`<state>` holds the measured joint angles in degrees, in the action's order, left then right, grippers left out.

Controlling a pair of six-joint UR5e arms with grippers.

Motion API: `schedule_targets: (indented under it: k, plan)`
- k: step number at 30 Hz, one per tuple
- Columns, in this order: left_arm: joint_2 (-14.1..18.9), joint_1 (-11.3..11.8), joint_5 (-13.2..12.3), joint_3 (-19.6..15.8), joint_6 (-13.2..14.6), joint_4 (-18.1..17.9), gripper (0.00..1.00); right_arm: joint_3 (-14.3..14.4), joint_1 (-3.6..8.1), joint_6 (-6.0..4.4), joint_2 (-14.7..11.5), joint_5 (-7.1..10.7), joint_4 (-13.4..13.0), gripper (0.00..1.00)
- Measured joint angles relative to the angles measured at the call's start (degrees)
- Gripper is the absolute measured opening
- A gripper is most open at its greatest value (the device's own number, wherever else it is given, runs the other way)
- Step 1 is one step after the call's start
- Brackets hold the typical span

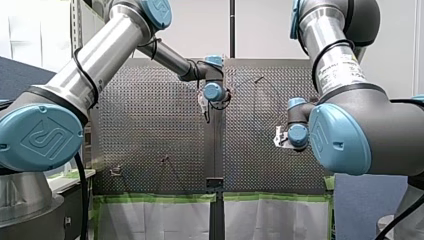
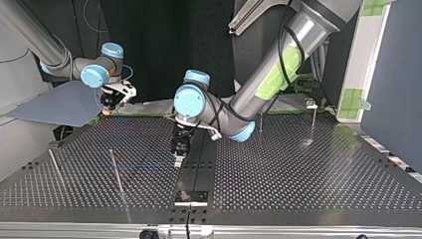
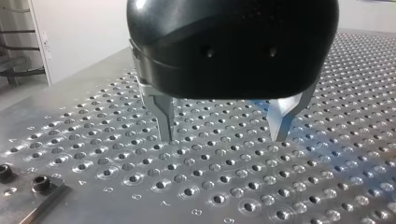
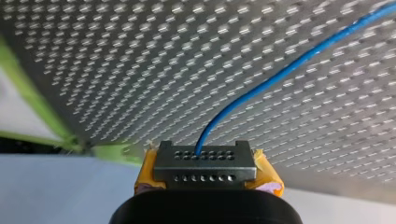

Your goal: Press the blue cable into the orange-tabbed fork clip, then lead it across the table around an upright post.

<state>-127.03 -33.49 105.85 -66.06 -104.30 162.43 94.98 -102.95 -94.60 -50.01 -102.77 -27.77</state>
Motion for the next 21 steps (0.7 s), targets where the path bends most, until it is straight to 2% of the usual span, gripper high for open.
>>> schedule_targets:
  k: [6, 13, 17, 21]
  plan:
    - [0.0, 0.0, 0.0, -0.2, -0.1, -0.1, 1.00, 3.4, 0.23, -0.74, 3.4, -2.10, -3.5, 0.00]
    - [0.0, 0.0, 0.0, -0.4, -0.1, 0.0, 1.00, 6.7, 0.49, -0.96, 6.9, -4.33, -7.0, 0.00]
    - [0.0, 0.1, 0.0, -0.6, -0.2, 0.0, 1.00, 6.8, 0.84, -1.34, 9.2, -4.65, -9.3, 0.00]
    - [0.0, 0.1, -0.1, -0.7, -0.3, -0.1, 1.00, 5.4, 1.10, -1.15, 11.7, -4.75, -11.8, 0.00]
